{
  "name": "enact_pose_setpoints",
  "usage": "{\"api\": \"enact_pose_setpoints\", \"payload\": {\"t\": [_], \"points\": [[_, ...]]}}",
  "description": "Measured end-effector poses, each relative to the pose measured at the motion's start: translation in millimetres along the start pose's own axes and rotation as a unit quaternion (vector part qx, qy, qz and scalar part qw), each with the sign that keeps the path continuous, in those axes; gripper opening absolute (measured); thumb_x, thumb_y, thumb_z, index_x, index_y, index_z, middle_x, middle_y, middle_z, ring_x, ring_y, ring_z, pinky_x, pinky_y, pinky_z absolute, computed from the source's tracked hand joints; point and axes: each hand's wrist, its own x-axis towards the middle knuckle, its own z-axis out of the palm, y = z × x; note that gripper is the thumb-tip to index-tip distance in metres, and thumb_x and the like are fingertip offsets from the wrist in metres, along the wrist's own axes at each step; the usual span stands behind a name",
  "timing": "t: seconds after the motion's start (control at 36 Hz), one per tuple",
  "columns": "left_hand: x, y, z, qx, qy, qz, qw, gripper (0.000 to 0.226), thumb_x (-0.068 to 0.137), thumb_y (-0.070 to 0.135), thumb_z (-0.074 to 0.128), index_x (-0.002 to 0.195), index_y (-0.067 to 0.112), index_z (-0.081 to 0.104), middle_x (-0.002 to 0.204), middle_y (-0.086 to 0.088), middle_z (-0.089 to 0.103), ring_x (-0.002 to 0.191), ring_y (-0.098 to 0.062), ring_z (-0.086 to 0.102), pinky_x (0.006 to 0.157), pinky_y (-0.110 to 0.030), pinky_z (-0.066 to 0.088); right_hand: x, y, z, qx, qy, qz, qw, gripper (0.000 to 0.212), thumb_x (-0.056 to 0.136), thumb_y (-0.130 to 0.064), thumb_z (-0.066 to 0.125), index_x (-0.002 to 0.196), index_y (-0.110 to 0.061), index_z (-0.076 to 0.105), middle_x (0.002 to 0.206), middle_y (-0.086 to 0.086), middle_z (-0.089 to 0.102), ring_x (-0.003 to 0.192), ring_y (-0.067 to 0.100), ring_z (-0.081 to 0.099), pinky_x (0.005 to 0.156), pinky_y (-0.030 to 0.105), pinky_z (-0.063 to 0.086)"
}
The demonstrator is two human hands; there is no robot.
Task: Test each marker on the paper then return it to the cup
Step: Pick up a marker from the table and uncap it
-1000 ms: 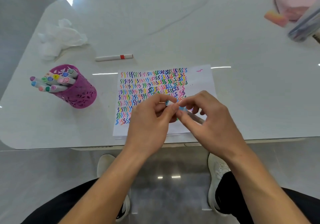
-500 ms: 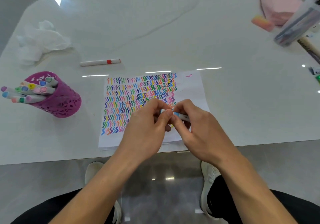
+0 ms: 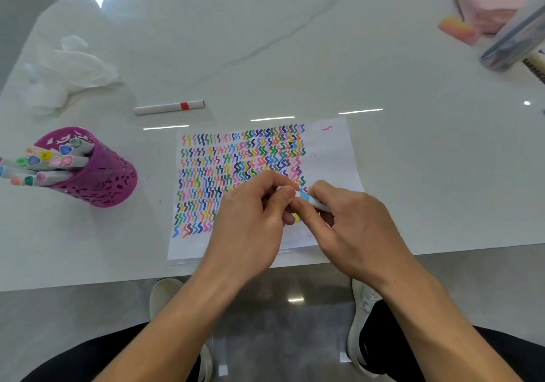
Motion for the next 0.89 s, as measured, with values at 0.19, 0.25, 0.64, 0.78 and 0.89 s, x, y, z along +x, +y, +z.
{"api": "enact_pose_setpoints", "payload": {"t": [0.19,0.25,0.64,0.78,0.89], "points": [[0.6,1.1,-3.9,-0.024,-0.021,-0.019,0.999,0.019,0.100,0.009,0.058,0.092,0.017,0.072,0.066,0.004,0.073,0.062,-0.008,0.070,0.066,-0.020,0.058,-2.1,-2.9,1.2,-0.053,0.030,-0.016,0.998,0.033,0.097,-0.052,0.052,0.078,-0.029,0.038,0.055,-0.011,0.039,0.048,0.027,0.044,0.044,0.029,0.031],[0.6,0.5,-4.4,-0.031,-0.024,-0.026,0.999,0.018,0.100,0.009,0.057,0.093,0.015,0.073,0.066,0.002,0.073,0.062,-0.010,0.071,0.067,-0.023,0.060,-2.7,-2.9,1.5,-0.062,0.030,-0.015,0.997,0.034,0.097,-0.052,0.052,0.077,-0.028,0.039,0.054,-0.011,0.036,0.047,0.028,0.043,0.043,0.029,0.030],[1.0,-1.6,-4.3,-0.041,-0.024,-0.044,0.998,0.020,0.100,0.010,0.058,0.091,0.017,0.074,0.067,0.001,0.074,0.064,-0.016,0.073,0.073,-0.036,0.063,-3.0,-7.5,-1.6,-0.062,0.031,-0.004,0.998,0.034,0.095,-0.048,0.057,0.077,-0.032,0.033,0.053,-0.011,0.026,0.046,0.021,0.030,0.043,0.021,0.016],[1.5,-0.5,-3.9,-0.039,-0.027,-0.052,0.998,0.019,0.101,0.011,0.058,0.093,0.016,0.074,0.067,0.001,0.074,0.063,-0.014,0.073,0.070,-0.029,0.062,-3.7,-7.8,-1.2,-0.061,0.025,0.013,0.998,0.036,0.095,-0.050,0.055,0.073,-0.029,0.035,0.051,-0.008,0.030,0.047,0.024,0.031,0.044,0.027,0.023],[2.0,-0.6,-3.6,-0.049,-0.026,-0.062,0.997,0.018,0.100,0.009,0.059,0.094,0.013,0.075,0.067,-0.002,0.075,0.063,-0.017,0.074,0.072,-0.032,0.063,-4.4,-7.0,-0.6,-0.060,0.023,0.026,0.998,0.040,0.094,-0.054,0.053,0.069,-0.029,0.035,0.048,-0.008,0.030,0.045,0.022,0.031,0.043,0.025,0.022]]}}
